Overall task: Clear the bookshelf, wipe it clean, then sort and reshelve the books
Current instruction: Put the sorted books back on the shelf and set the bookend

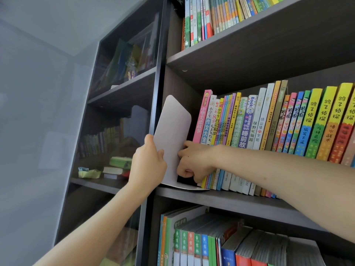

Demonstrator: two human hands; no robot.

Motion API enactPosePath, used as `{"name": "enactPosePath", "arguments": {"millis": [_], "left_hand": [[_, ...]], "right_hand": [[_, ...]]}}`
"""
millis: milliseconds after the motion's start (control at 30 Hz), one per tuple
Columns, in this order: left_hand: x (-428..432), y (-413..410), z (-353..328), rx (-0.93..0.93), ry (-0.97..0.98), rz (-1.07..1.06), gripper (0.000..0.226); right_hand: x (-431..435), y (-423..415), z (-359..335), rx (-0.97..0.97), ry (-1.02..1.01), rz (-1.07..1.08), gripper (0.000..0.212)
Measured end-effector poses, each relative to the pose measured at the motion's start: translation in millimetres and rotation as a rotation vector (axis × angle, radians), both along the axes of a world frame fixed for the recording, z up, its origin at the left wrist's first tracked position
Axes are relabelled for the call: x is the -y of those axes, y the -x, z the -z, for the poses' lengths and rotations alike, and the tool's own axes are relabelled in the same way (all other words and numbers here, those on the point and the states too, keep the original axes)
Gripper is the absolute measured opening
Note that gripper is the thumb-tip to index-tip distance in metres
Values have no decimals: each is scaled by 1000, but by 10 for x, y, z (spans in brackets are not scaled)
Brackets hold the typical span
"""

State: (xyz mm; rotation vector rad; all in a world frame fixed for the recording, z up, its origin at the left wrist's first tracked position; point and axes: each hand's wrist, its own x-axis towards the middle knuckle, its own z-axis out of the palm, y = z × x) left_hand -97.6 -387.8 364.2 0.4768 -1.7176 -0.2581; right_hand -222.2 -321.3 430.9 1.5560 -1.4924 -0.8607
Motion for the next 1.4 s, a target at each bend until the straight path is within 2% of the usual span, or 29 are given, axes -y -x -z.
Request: {"name": "enactPosePath", "arguments": {"millis": [200,300,433,500,567,700,833,933,1100,1300,1400], "left_hand": [[-34,15,-148,125,28,-25,28],[-17,8,-116,127,8,-26,27],[16,6,-52,89,-5,-16,27],[30,13,-32,80,-1,-16,25],[41,15,-30,66,3,-20,19],[32,22,-50,40,0,2,20],[20,21,-17,28,-8,23,19],[25,26,-6,24,-3,29,19],[43,34,-21,26,-4,34,21],[70,39,-11,23,4,39,21],[62,42,-23,13,10,38,20]], "right_hand": [[-26,-74,59,-46,-41,75,7],[-45,-85,126,-100,-90,122,11],[-194,-37,128,-114,-76,44,36],[-363,25,79,15,-35,-96,57],[-549,71,12,125,27,-196,65],[-716,107,81,53,120,-275,44],[-655,85,221,-72,118,-148,38],[-632,71,195,-100,95,-62,38],[-607,37,157,-151,-50,117,59],[-491,49,90,-334,-224,35,52],[-449,165,108,-384,-240,-25,48]]}}
